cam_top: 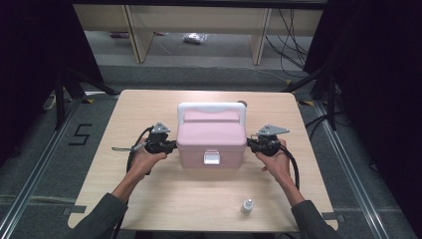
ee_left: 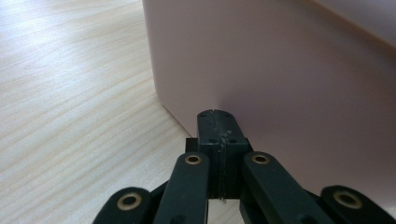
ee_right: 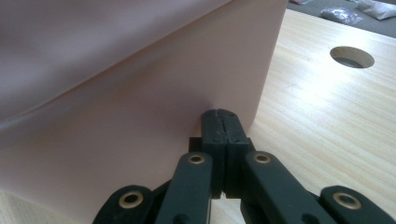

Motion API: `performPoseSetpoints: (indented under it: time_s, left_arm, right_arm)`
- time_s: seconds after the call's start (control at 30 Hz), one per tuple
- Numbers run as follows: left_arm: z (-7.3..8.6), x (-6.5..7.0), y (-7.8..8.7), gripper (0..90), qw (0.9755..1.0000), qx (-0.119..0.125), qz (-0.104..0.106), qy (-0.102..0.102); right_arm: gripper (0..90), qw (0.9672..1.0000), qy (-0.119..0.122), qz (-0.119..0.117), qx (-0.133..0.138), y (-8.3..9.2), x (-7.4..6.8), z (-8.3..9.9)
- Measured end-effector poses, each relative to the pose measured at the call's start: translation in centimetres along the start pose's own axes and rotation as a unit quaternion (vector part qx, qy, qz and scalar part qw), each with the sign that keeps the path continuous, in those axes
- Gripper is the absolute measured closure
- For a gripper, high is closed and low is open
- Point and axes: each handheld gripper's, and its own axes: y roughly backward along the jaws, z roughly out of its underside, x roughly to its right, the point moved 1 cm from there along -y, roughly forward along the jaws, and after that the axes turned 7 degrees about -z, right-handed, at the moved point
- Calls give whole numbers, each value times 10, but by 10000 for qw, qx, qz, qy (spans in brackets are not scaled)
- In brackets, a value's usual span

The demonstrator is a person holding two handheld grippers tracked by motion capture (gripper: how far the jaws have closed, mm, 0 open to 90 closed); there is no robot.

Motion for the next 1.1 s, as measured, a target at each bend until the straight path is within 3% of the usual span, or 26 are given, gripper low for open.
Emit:
performPoseSetpoints:
  time_s: [0.23, 0.27, 0.3, 0.33, 0.4, 0.43, 0.47, 0.63, 0.67, 0.8, 0.83, 0.93, 0.97, 1.0, 1.07, 1.1]
  left_arm:
    - [1, -1, 0, 898, 10000, -1, -4, 40]
    - [1, -1, 2, 877, 10000, -61, -43, 43]
    - [1, -1, 2, 834, 10000, -61, -43, 43]
    - [1, -1, 3, 834, 9997, -189, -172, -53]
    - [3, -3, 5, 746, 9997, -223, -111, -24]
    - [5, -3, 5, 737, 9997, -233, -102, -41]
    - [6, -3, 6, 724, 9997, -244, -75, -15]
    - [9, -8, 9, 686, 9996, -262, -93, 6]
    - [9, -9, 10, 662, 9996, -263, -106, -3]
    - [9, -12, 16, 618, 9994, -343, -54, -40]
    - [9, -11, 16, 603, 9995, -292, -98, 30]
    - [6, -15, 21, 547, 9990, -424, -117, -17]
    - [5, -16, 22, 521, 9990, -449, -86, -8]
    - [4, -18, 25, 500, 9988, -485, -58, 4]
    - [2, -21, 28, 459, 9986, -526, -66, -1]
    - [1, -22, 29, 451, 9986, -519, -36, 15]
  right_arm:
    - [900, 9999, 124, -41, -55, 1, 1, 0]
    - [844, 10000, 25, 13, -85, 2, 0, 0]
    - [844, 10000, 25, 13, -85, 2, 0, 0]
    - [813, 9999, 97, 80, -30, 1, 2, 0]
    - [736, 9999, -60, 8, -129, 5, 6, 1]
    - [712, 9995, -255, 0, -162, 9, 4, 2]
    - [697, 9997, -171, 55, -138, 12, 6, 3]
    - [650, 9997, -200, 71, -84, 37, 9, 9]
    - [628, 9998, -58, 113, -145, 45, 7, 12]
    - [601, 9996, -110, 65, -255, 52, -1, 17]
    - [590, 9995, -31, 96, -283, 54, -2, 19]
    - [569, 9995, -15, 111, -310, 58, -6, 22]
    - [560, 9995, 88, 83, -293, 60, -6, 24]
    - [549, 9995, 0, 42, -312, 60, -8, 25]
    - [523, 9993, 81, 65, -352, 62, -8, 28]
    - [517, 9992, -120, 43, -389, 62, -11, 30]
